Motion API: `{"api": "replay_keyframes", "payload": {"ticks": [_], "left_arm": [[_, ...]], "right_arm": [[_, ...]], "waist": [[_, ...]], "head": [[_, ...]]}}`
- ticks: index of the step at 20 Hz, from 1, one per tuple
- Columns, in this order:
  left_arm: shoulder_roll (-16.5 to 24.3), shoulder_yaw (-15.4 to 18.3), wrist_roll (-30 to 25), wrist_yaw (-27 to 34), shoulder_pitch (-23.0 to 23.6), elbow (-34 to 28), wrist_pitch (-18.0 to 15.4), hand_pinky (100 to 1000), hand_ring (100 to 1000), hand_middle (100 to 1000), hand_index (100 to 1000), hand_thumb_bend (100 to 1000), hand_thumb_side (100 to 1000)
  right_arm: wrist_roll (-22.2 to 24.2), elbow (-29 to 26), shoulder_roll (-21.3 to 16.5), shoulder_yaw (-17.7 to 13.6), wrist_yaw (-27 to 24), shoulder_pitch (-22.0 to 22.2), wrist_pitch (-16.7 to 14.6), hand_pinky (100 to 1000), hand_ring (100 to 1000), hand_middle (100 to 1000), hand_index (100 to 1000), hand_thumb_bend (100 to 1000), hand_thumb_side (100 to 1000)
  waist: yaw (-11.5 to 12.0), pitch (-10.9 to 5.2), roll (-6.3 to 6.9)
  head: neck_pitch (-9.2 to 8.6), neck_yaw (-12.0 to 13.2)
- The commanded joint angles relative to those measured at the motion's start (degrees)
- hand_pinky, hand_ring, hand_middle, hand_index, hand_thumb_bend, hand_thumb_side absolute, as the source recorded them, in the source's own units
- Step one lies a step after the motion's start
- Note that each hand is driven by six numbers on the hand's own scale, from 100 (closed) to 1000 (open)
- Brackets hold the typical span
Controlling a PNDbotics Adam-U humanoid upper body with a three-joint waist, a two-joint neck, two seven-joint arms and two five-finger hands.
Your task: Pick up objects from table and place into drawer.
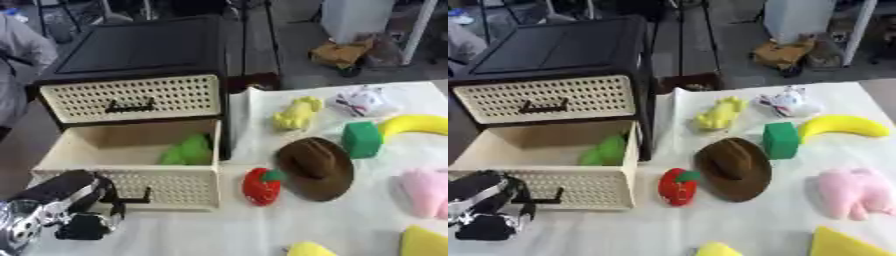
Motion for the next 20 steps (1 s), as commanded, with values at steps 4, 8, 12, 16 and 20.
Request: {"api": "replay_keyframes", "payload": {"ticks": [4, 8, 12, 16, 20], "left_arm": [[1.1, 1.1, -0.2, 1.3, 0.3, -2.5, 0.6, 295, 146, 170, 649, 100, 466], [0.7, 1.1, -0.5, 1.9, 1.3, -3.6, 0.8, 292, 145, 169, 642, 100, 469], [0.5, 1.3, -0.5, 2.3, 2.2, -4.6, 1.1, 289, 144, 168, 643, 100, 467], [0.5, 1.8, 0.1, 2.1, 3.2, -5.9, 1.4, 285, 142, 167, 637, 100, 462], [0.7, 2.4, 0.7, 2.2, 4.3, -7.2, 1.6, 283, 141, 166, 628, 100, 461]], "right_arm": [[-0.7, -0.9, -1.2, -1.2, 0.0, -0.1, -0.3, 802, 939, 850, 894, 100, 1000], [-1.0, -0.9, -1.1, -1.4, 0.0, 0.0, -0.4, 802, 940, 850, 894, 100, 1000], [-1.1, -0.9, -1.1, -1.4, 0.0, 0.1, -0.5, 802, 940, 850, 894, 100, 1000], [-1.2, -0.9, -1.0, -1.5, 0.1, 0.3, -0.5, 803, 940, 850, 894, 100, 1000], [-1.2, -0.9, -1.0, -1.4, 0.3, 0.4, -0.5, 803, 940, 850, 894, 100, 1000]], "waist": [[0.2, -1.2, -0.32], [0.4, -1.28, -0.35], [0.4, -1.35, -0.38], [0.4, -1.37, -0.37], [0.5, -1.4, -0.32]], "head": [[-0.44, 0.1], [-0.58, 0.0], [-0.74, 0.0], [-0.84, -0.1], [-0.88, -0.1]]}}
